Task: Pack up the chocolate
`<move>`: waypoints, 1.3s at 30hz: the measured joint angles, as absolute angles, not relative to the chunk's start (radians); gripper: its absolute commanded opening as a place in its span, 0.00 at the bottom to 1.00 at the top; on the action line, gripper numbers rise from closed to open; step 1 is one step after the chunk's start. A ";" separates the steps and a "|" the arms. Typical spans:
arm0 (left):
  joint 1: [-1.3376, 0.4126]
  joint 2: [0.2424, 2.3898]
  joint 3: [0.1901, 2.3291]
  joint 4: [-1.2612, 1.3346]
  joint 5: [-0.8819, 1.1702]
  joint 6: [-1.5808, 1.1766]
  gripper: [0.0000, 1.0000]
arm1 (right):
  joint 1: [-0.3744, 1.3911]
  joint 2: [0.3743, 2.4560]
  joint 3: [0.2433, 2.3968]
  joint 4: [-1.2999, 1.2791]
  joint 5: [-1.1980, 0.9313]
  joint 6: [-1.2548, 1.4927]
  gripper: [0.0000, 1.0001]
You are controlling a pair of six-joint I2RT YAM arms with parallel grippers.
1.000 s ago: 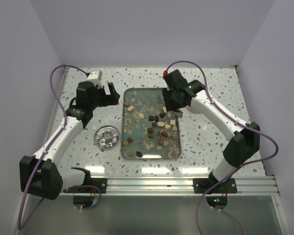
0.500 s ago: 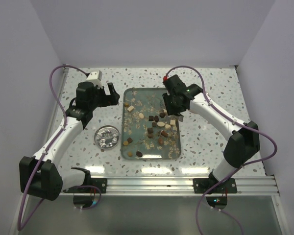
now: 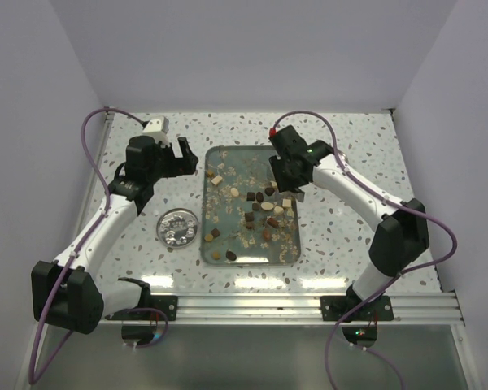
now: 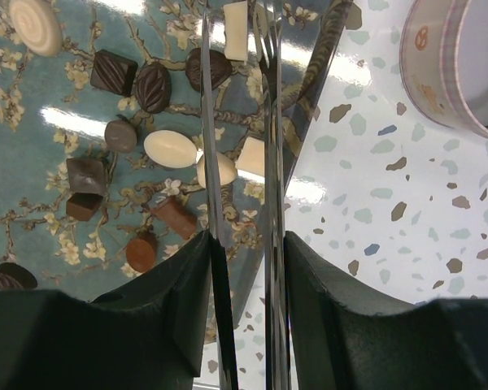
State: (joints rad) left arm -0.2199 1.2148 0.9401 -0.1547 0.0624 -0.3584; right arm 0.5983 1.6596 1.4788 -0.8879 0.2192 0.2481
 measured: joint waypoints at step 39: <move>-0.220 1.216 0.938 -0.150 0.064 -0.383 1.00 | 0.500 1.704 1.599 -0.927 0.246 0.204 0.15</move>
State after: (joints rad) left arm -0.2199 1.2156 0.9379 -0.1505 0.0639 -0.3828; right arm 0.5003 1.7042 1.5990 -0.9272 0.2459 0.2039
